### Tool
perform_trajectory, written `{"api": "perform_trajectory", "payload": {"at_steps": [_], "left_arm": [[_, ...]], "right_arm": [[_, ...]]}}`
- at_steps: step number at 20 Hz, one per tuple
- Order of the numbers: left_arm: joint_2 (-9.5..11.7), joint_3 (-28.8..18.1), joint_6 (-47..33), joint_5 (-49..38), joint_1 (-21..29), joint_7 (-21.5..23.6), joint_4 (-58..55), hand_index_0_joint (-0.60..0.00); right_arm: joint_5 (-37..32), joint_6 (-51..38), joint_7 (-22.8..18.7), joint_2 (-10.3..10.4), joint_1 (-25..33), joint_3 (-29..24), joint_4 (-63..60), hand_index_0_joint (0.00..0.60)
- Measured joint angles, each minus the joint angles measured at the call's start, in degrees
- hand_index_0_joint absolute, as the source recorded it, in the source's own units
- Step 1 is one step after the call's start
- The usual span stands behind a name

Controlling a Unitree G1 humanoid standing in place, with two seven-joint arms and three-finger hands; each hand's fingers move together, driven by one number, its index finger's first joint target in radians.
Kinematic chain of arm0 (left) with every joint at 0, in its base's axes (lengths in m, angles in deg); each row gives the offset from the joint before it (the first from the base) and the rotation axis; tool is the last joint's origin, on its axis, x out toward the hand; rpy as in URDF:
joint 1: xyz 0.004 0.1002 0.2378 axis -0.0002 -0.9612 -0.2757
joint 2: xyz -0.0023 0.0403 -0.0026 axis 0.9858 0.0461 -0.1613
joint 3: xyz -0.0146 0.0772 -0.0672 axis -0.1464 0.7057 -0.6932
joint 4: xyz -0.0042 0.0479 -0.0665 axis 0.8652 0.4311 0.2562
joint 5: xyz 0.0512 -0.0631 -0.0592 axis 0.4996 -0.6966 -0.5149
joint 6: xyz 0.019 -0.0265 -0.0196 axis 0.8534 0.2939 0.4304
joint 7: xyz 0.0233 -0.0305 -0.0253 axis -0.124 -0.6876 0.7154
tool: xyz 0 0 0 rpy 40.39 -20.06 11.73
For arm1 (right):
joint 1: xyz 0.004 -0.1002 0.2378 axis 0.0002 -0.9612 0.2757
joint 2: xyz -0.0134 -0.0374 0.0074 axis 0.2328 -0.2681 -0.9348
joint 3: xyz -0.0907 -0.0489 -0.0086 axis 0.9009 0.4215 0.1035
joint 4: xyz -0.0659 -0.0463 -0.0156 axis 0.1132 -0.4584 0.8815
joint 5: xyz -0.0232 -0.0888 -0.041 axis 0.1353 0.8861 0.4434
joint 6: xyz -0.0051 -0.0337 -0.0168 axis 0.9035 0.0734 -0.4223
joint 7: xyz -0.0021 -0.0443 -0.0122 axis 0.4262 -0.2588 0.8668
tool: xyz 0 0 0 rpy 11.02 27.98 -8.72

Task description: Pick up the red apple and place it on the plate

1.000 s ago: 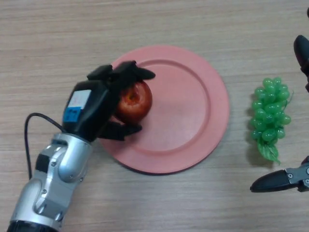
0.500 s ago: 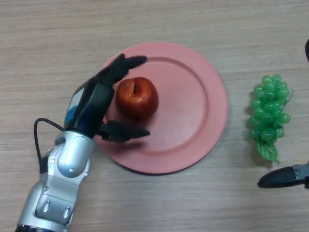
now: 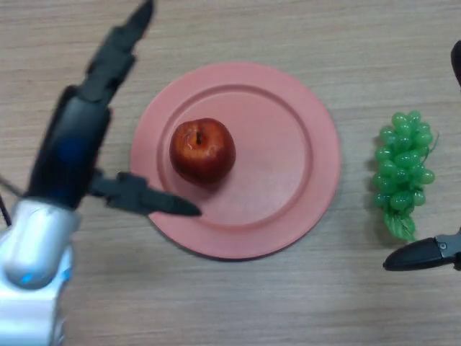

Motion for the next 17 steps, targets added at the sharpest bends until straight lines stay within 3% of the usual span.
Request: {"api": "perform_trajectory", "payload": {"at_steps": [2,5,8,10,17], "left_arm": [[0.0,-1.6,1.0,-6.3,-4.8,0.0,-6.1,0.0],[0.0,-6.1,6.4,-16.2,-10.2,-3.9,-10.3,0.0],[0.1,-9.8,8.3,-16.5,-10.2,-5.6,-10.3,0.0],[1.9,-10.7,9.9,-17.9,-9.0,-5.8,-10.8,0.0],[1.9,-12.9,12.8,-23.2,-7.6,-6.0,-13.7,0.0]], "right_arm": [[0.0,0.0,-0.1,-0.3,0.5,-0.4,-1.9,0.0],[0.0,1.0,-0.1,-1.0,1.5,0.3,-1.7,0.0],[0.0,2.2,-0.1,-1.3,2.1,0.3,-1.6,0.0],[0.0,2.2,-0.4,-1.3,2.6,0.7,-1.6,0.0],[-0.4,2.2,-0.9,-1.4,3.5,4.0,-3.7,0.0]]}}
